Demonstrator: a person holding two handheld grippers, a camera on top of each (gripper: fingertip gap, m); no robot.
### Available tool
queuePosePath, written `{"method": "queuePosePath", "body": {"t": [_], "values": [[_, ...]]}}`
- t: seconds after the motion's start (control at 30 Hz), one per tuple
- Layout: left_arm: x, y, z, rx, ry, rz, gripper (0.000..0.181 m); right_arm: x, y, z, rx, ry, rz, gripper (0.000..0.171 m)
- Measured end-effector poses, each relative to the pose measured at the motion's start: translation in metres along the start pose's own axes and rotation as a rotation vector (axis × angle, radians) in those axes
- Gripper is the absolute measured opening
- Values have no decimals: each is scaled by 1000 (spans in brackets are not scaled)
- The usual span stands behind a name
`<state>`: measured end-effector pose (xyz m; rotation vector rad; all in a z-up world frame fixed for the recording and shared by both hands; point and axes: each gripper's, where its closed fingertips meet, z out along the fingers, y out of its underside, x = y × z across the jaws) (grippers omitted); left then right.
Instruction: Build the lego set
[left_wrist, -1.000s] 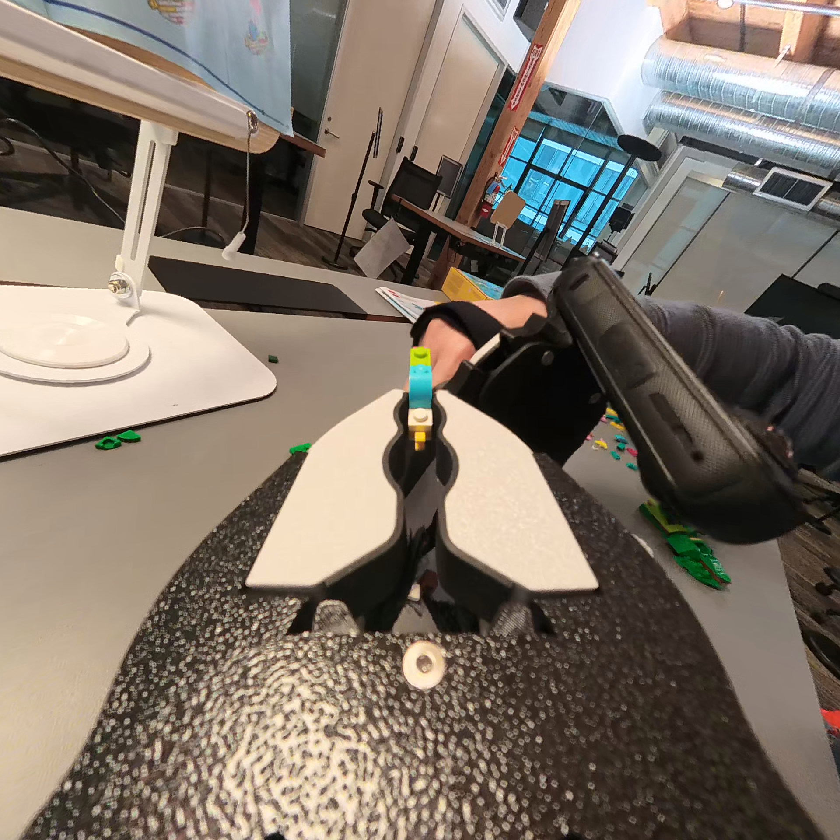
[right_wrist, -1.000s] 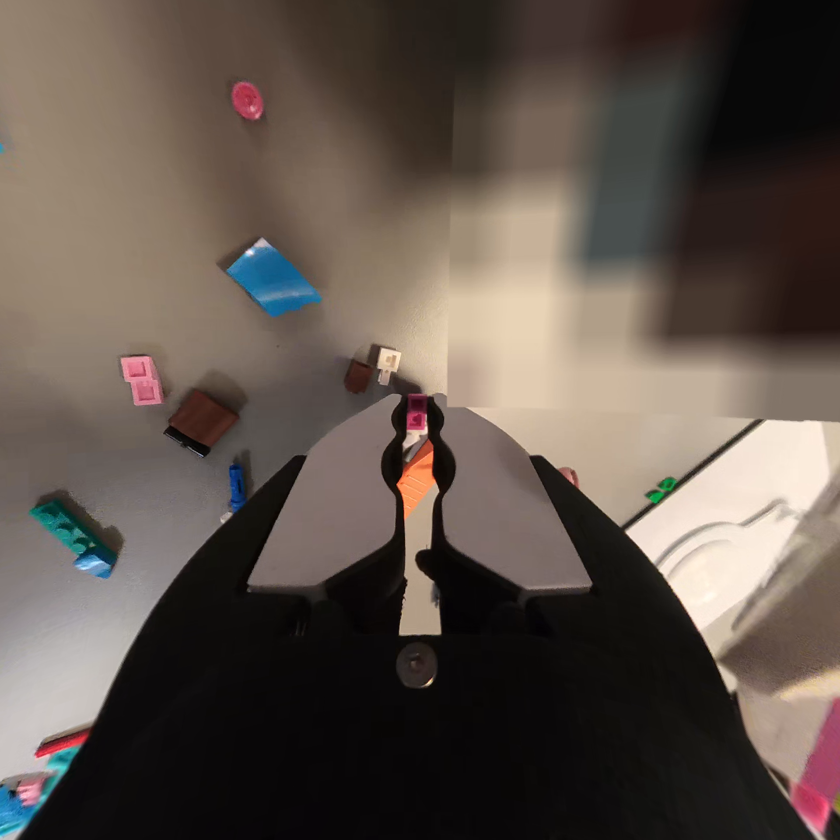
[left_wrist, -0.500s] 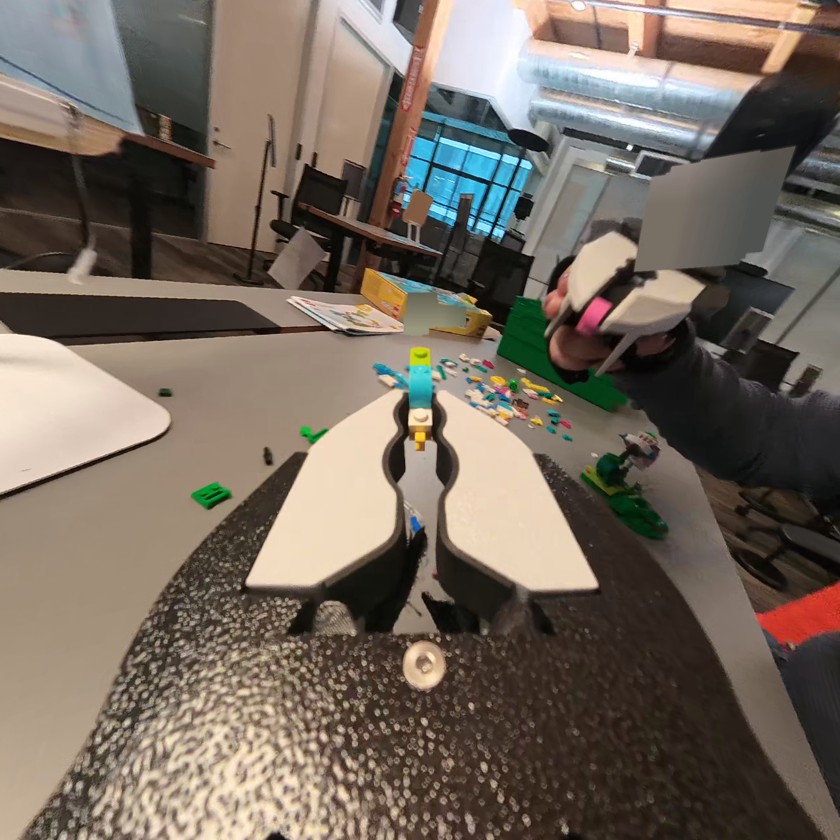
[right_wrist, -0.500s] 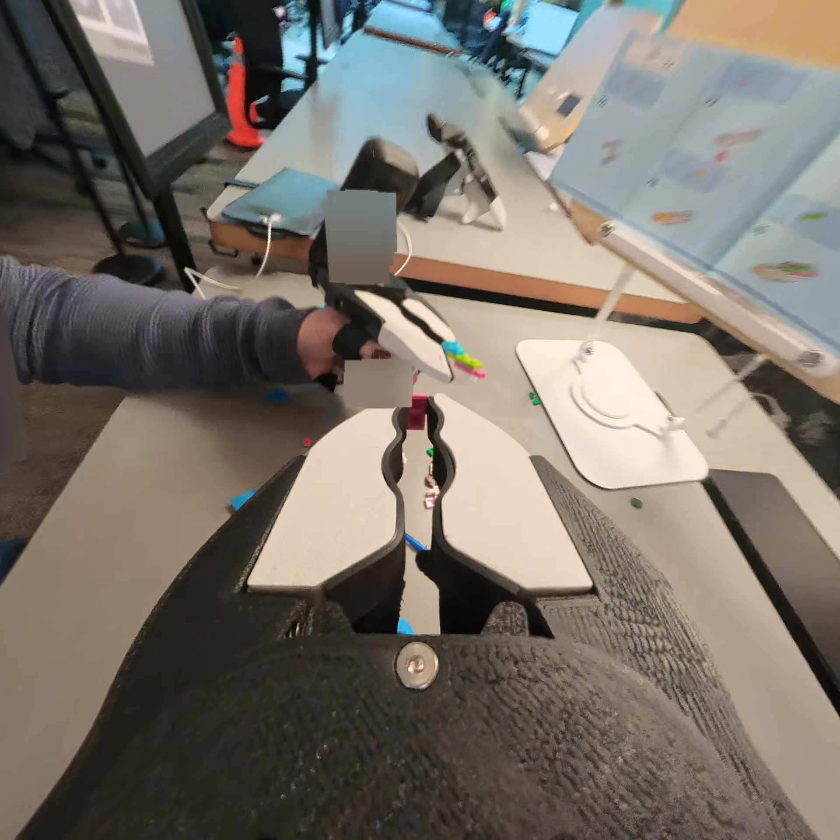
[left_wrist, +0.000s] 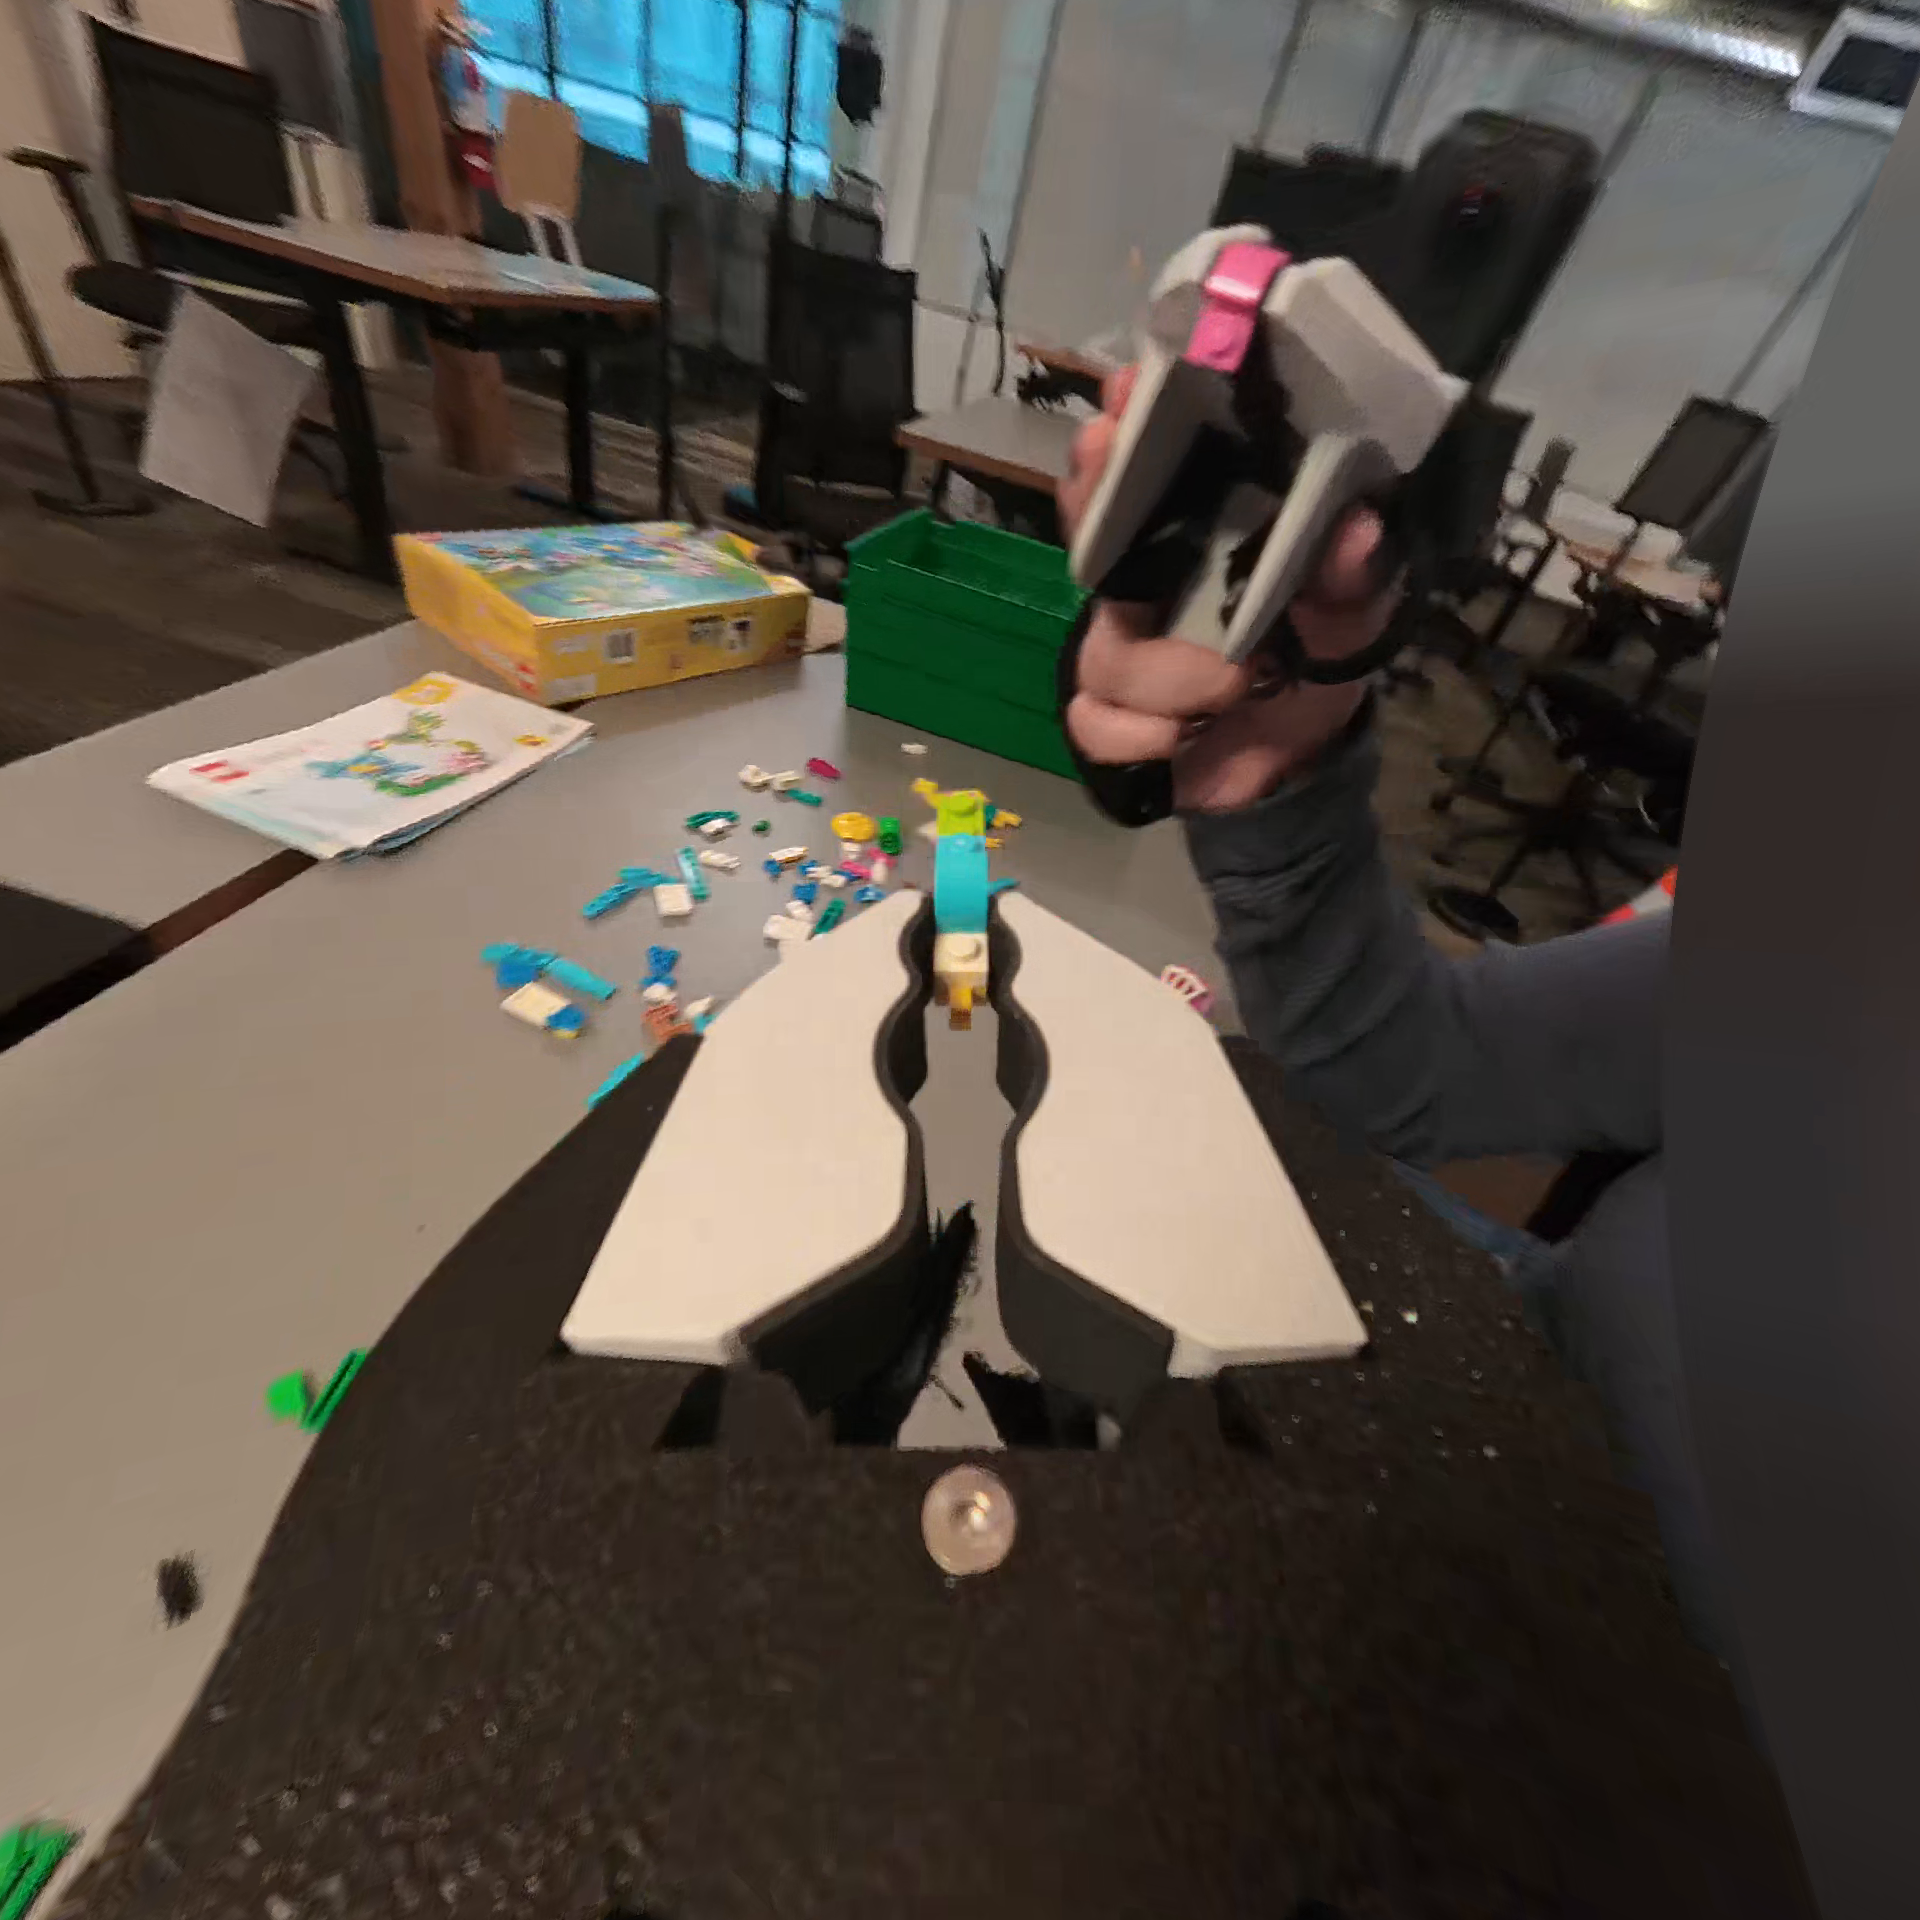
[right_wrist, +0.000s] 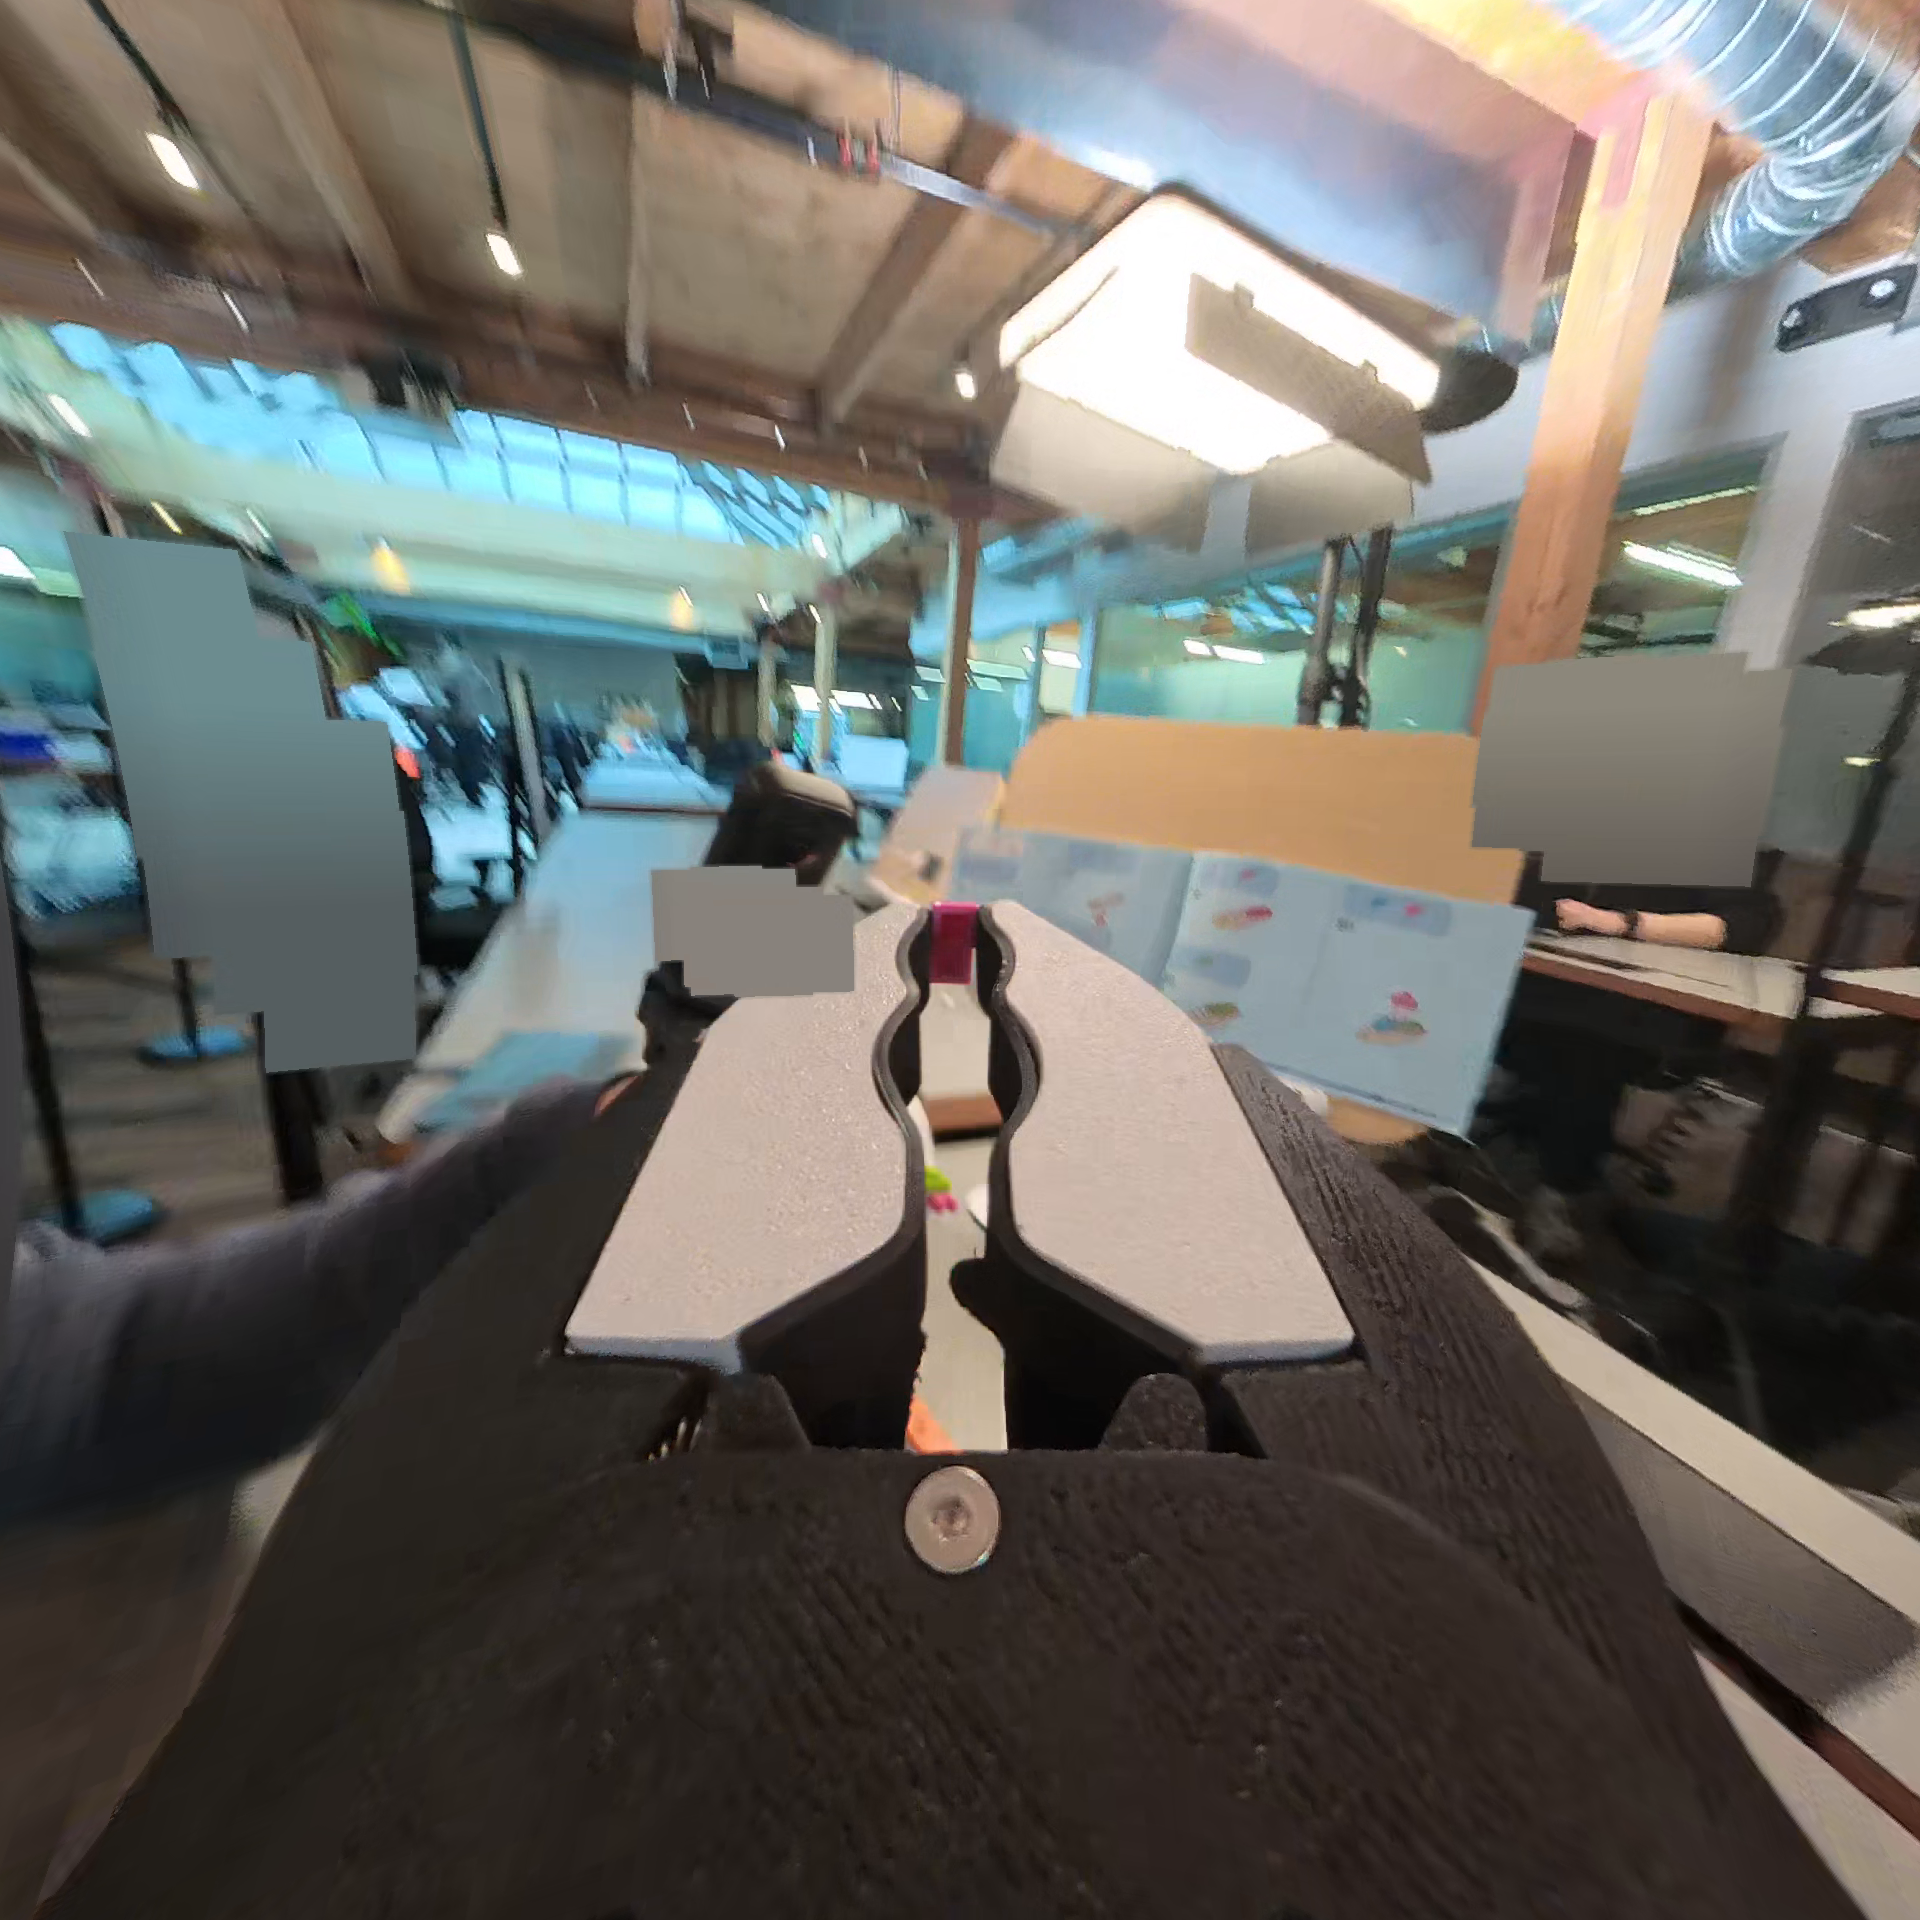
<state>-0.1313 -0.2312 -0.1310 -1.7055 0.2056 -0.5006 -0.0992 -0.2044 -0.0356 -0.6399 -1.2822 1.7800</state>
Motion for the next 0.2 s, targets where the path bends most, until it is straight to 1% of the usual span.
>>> {"method": "queuePosePath", "body": {"t": [0.1, 0.2], "values": [[31, -28, 25, -61, 54, 90, 8, -1, -16, -3, 89, -103, 177, 6], [47, -45, 39, -51, 68, 161, 8, 0, -24, -9, 131, -188, 296, 6]]}}
